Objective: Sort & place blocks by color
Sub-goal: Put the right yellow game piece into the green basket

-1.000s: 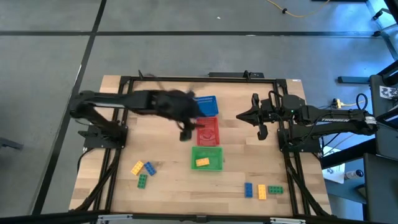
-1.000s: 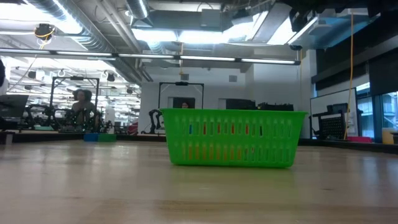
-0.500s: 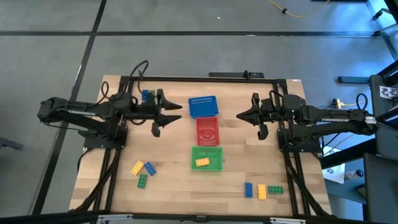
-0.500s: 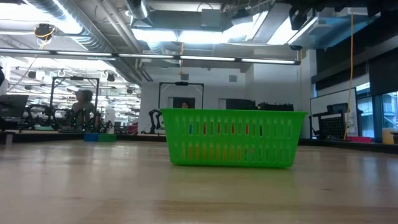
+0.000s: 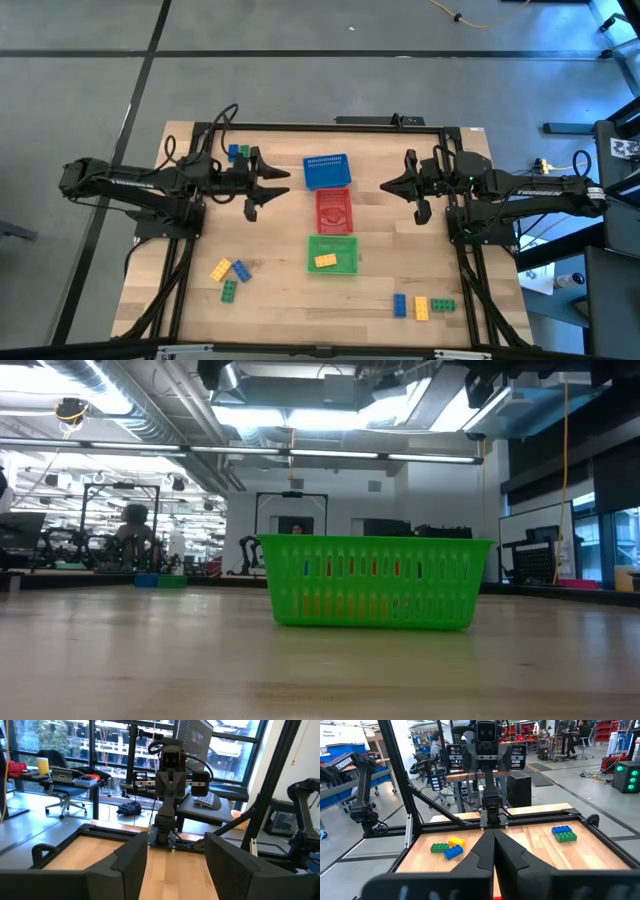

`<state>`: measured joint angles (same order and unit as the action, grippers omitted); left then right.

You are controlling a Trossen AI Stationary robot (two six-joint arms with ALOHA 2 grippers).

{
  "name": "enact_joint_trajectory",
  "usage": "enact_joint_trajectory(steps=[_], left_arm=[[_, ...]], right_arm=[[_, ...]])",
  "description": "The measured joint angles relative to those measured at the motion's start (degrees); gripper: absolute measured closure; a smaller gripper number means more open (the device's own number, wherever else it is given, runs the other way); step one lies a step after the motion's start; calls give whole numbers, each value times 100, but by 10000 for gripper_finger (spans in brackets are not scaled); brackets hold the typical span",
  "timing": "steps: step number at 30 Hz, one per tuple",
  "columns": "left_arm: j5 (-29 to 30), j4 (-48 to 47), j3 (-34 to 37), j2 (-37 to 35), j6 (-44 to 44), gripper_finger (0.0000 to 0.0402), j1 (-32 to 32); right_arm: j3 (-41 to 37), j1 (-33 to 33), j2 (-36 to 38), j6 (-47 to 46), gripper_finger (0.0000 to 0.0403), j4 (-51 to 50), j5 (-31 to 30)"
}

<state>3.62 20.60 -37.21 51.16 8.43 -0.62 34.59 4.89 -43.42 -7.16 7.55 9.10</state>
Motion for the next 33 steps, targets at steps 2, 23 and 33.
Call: enact_joint_trajectory(steps=[2,23,33], left_arm=[[31,-4,0,0,0,217,0],[39,-54,0,4,-2,217,0],[159,-52,0,4,287,251,-18]], right_arm=[[0,0,0,0,398,0,0],[0,2,-350,-3805,201,-306,57],[0,-132,-373,-4804,161,-387,1326]])
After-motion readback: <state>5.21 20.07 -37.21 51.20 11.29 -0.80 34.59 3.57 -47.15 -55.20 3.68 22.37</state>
